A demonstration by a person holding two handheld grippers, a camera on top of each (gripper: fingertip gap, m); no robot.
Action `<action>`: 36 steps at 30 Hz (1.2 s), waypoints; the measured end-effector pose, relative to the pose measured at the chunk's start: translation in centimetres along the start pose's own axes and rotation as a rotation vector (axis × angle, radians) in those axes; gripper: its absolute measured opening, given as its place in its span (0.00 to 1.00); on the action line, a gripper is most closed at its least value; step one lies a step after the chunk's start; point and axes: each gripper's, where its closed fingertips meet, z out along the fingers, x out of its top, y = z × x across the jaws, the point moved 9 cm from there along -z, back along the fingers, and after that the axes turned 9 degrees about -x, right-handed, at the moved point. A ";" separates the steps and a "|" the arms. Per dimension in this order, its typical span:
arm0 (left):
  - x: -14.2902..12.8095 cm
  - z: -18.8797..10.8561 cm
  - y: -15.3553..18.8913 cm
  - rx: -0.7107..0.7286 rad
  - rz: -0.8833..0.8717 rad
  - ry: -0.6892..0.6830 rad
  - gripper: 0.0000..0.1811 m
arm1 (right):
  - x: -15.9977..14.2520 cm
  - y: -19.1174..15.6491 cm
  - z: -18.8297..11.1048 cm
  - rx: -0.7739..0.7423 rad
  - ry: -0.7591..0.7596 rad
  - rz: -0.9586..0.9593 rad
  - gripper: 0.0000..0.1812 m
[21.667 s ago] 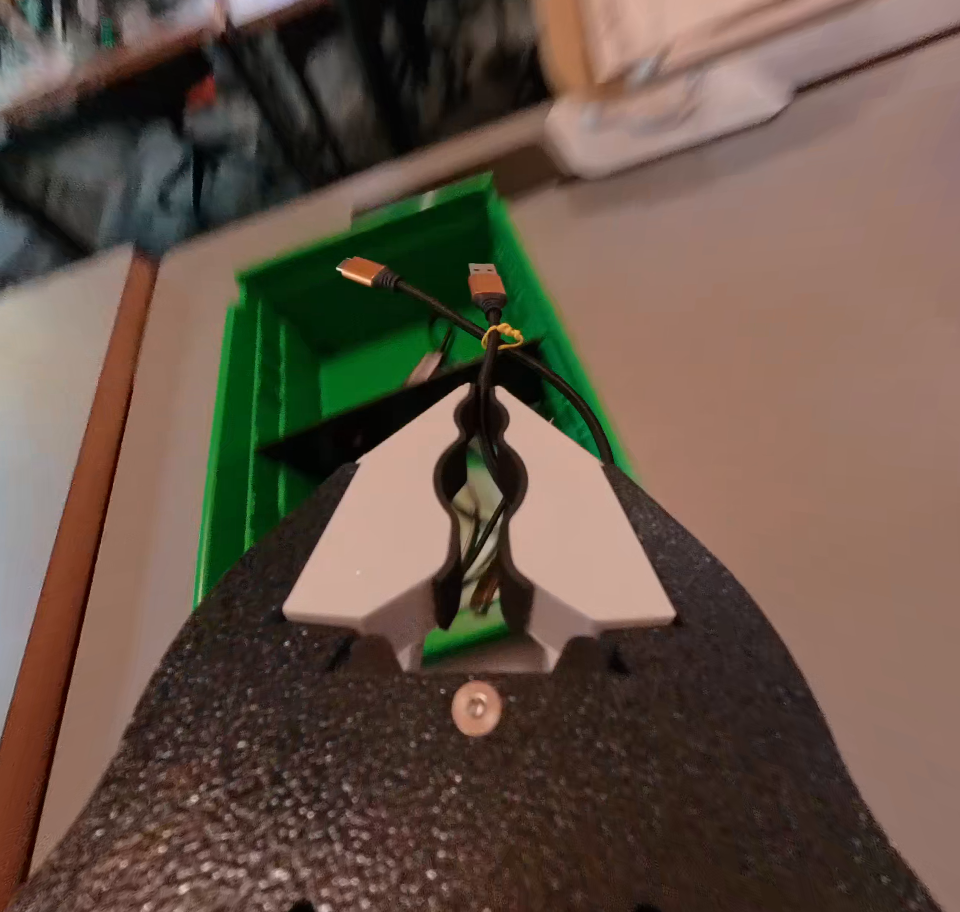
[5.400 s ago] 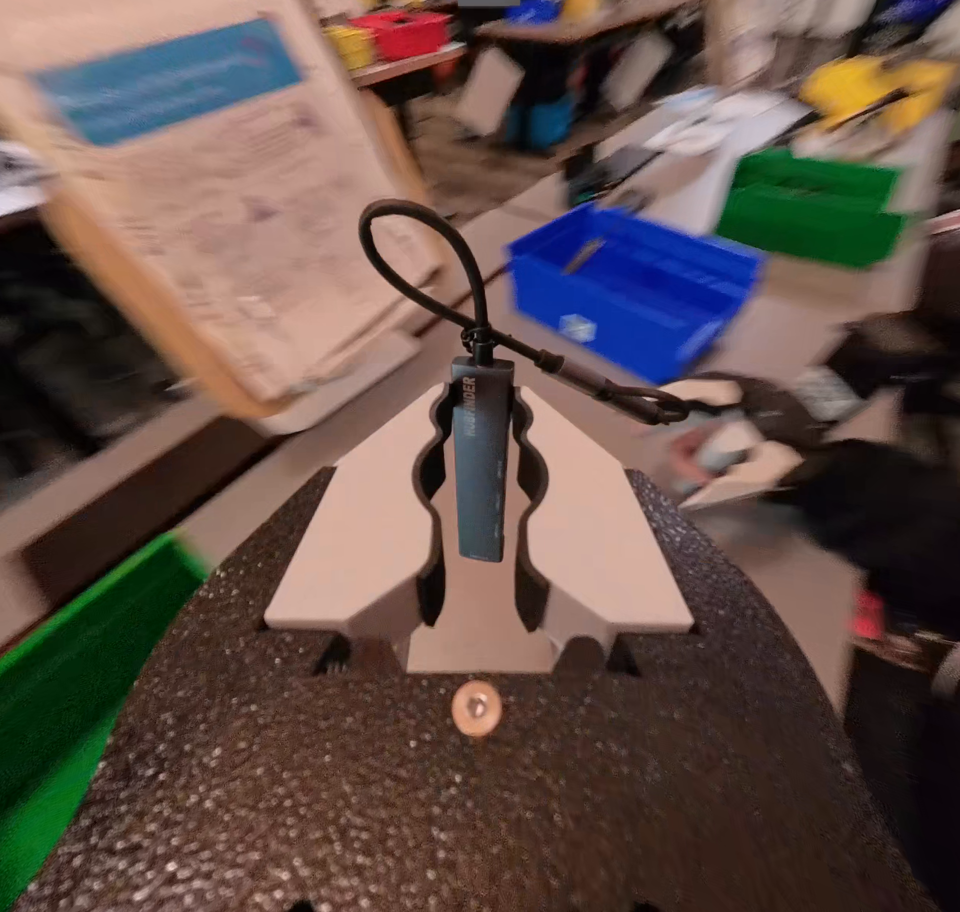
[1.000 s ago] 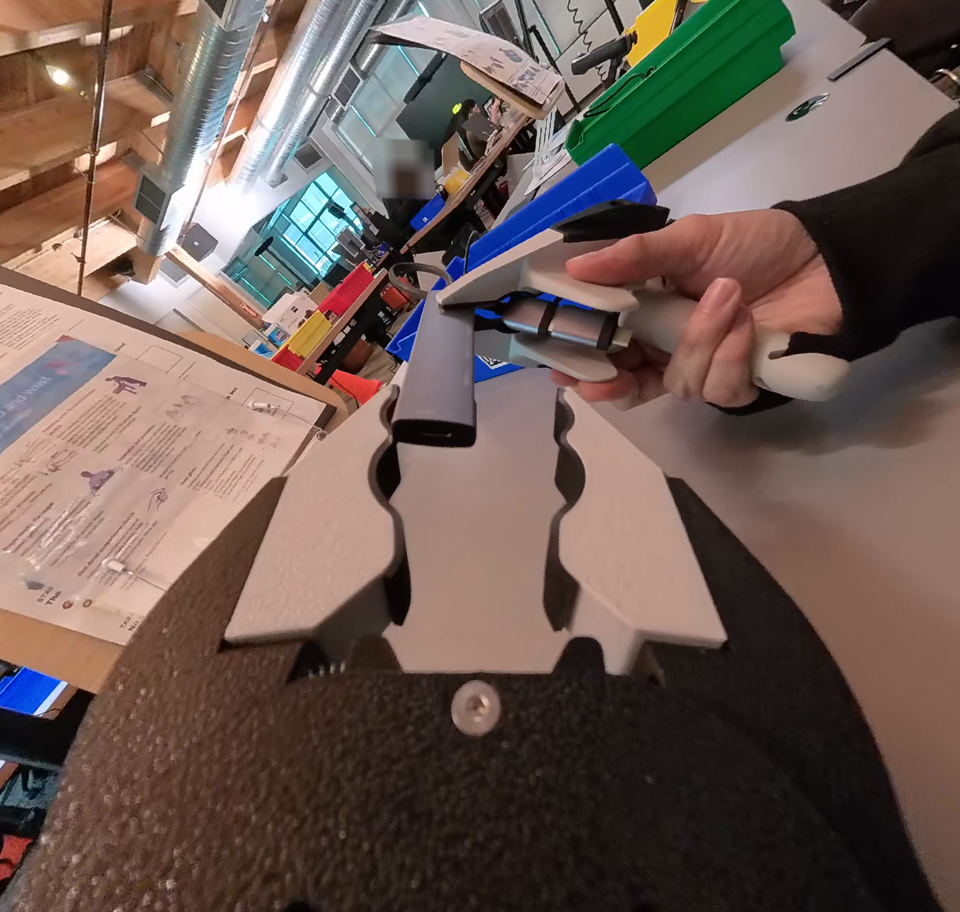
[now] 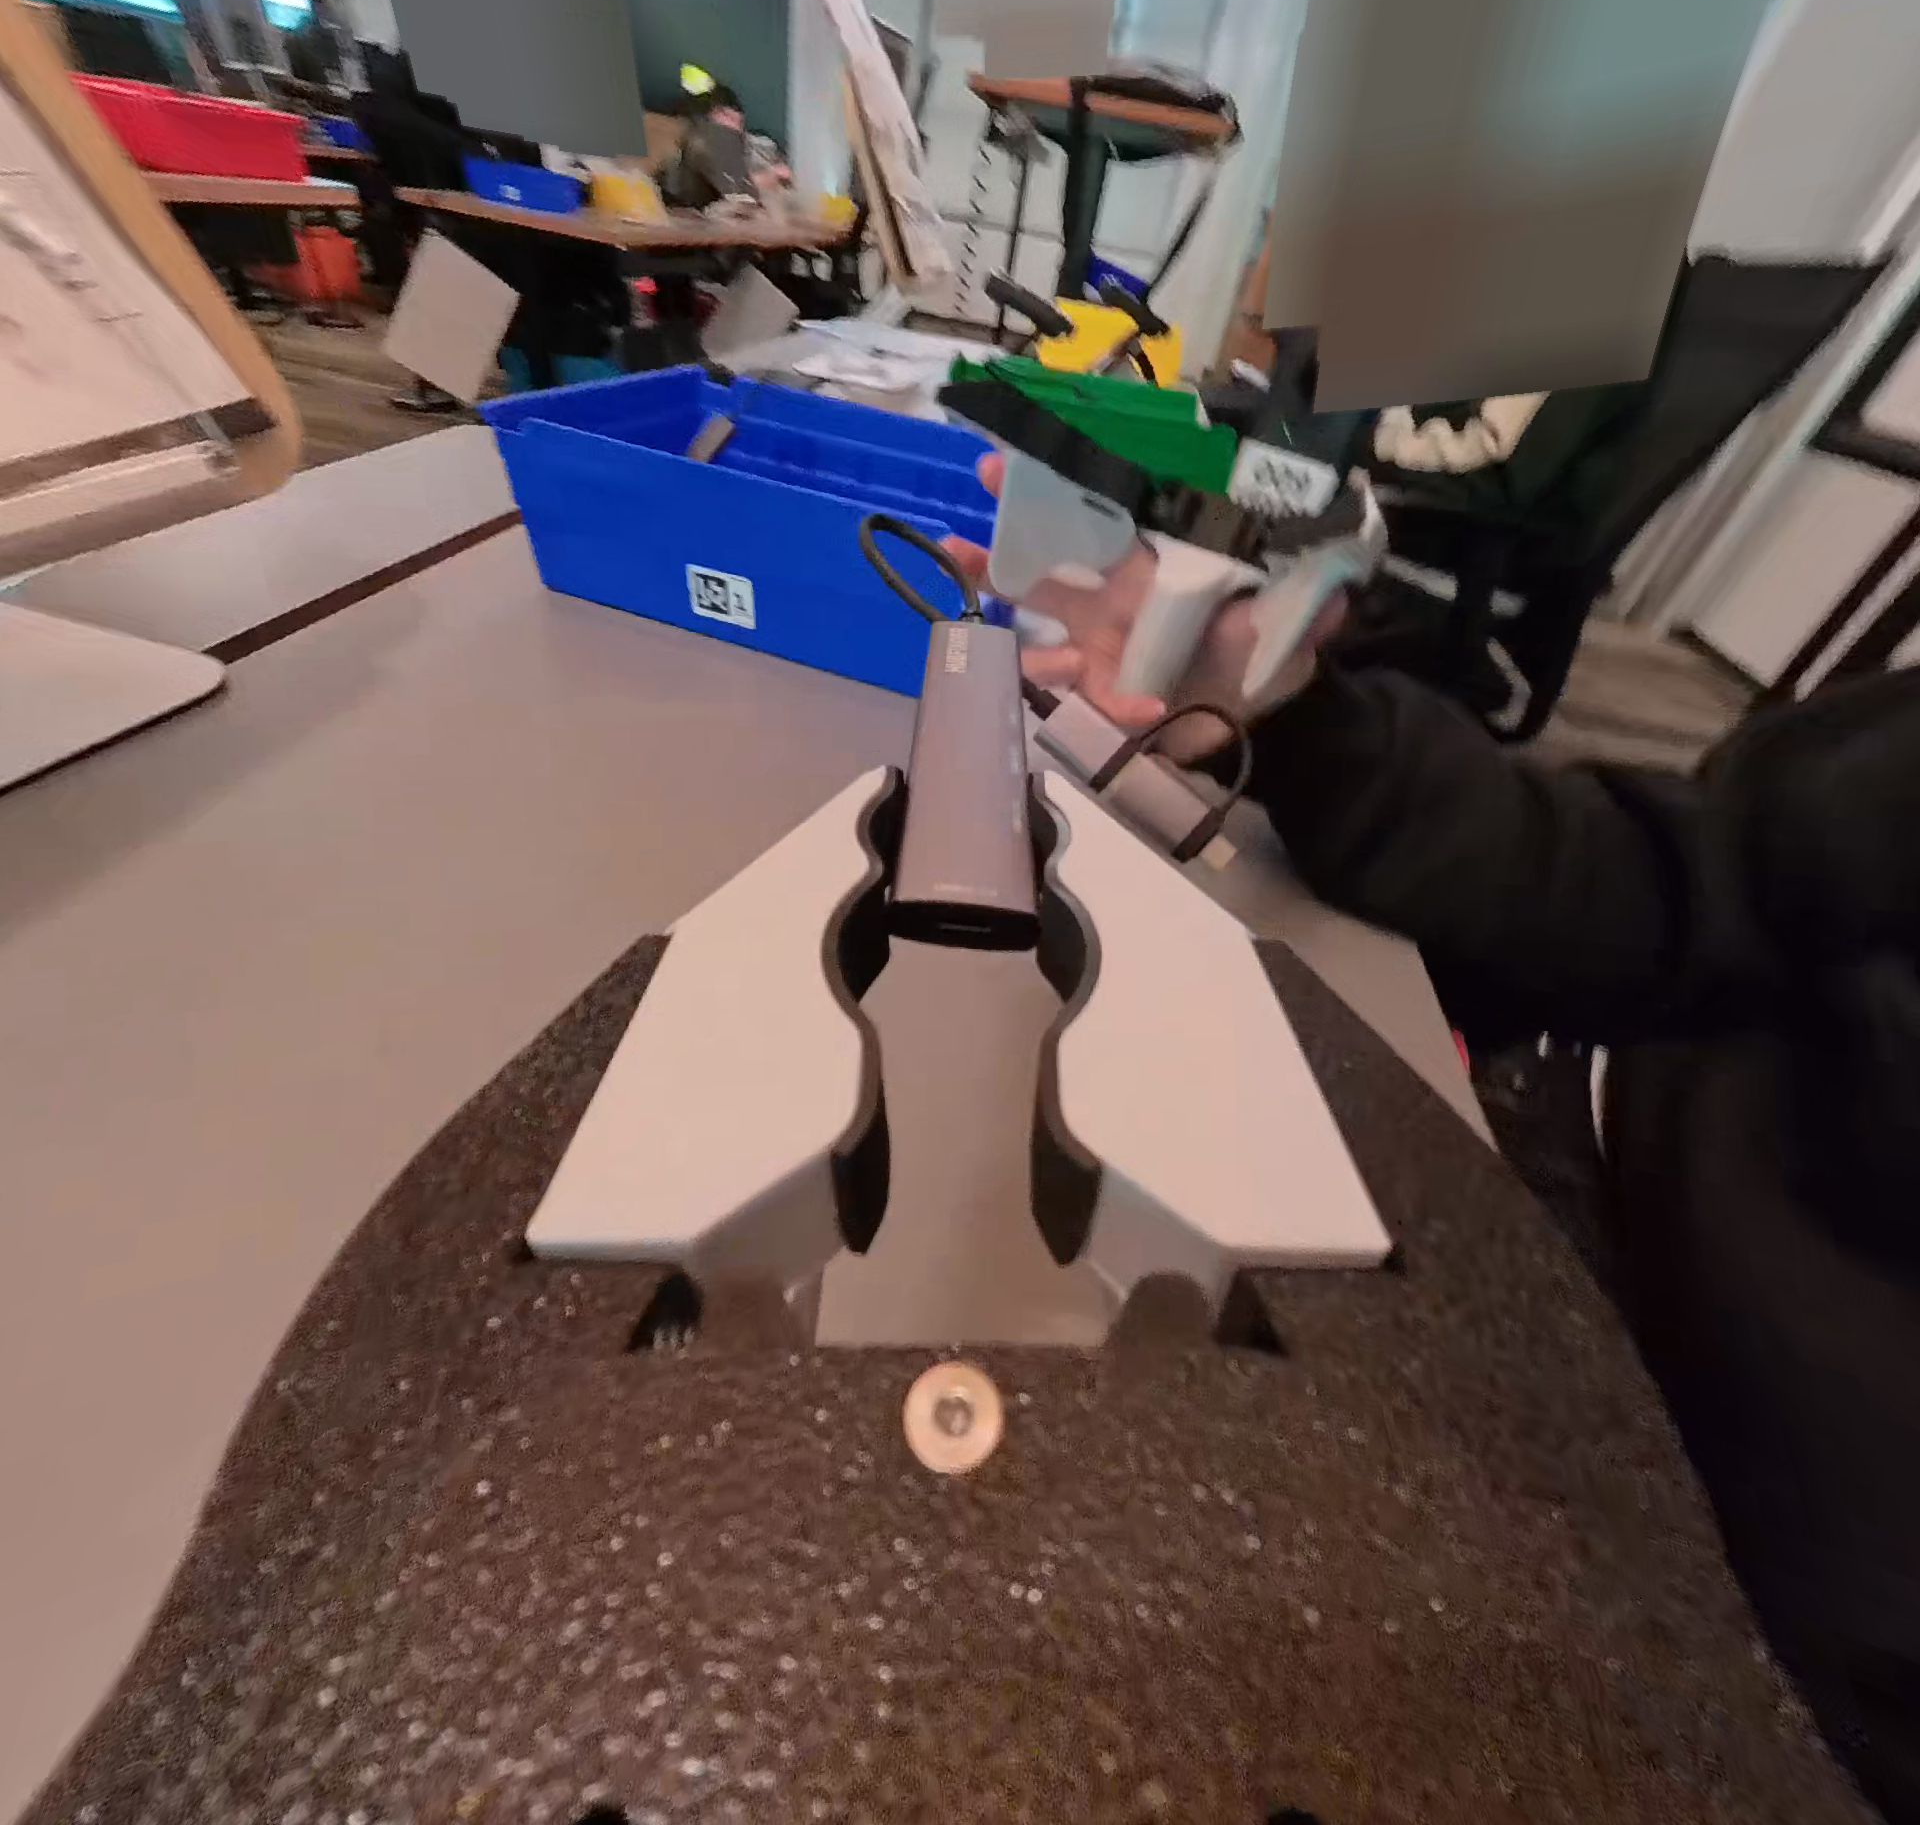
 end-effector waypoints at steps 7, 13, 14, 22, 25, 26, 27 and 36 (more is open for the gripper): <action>-1.3 2.5 1.5 -0.197 0.117 -0.125 0.12 | -3.7 -1.9 1.4 0.139 -0.307 -0.074 0.63; -1.6 3.1 1.5 -0.244 0.137 -0.090 0.12 | -3.8 -2.1 1.5 0.150 -0.283 0.003 0.37; -1.5 3.0 1.5 -0.253 0.129 -0.067 0.12 | -3.8 -2.2 1.4 0.181 -0.277 0.028 0.35; -2.8 3.5 1.1 -0.218 0.110 -0.228 0.12 | -2.0 -2.6 0.5 0.178 -0.115 -0.147 0.37; -2.7 3.8 1.3 -0.230 0.134 -0.236 0.12 | -3.6 -2.8 1.0 0.165 -0.264 -0.216 0.37; -2.6 3.8 1.4 -0.229 0.150 -0.242 0.12 | -3.9 -2.7 1.1 0.159 -0.295 -0.213 0.36; -2.6 3.8 1.4 -0.218 0.156 -0.245 0.12 | -4.1 -2.6 1.3 0.143 -0.311 -0.227 0.35; -2.7 3.8 0.4 -0.054 0.122 -0.346 0.12 | -3.8 -2.8 1.0 0.164 -0.276 -0.198 0.31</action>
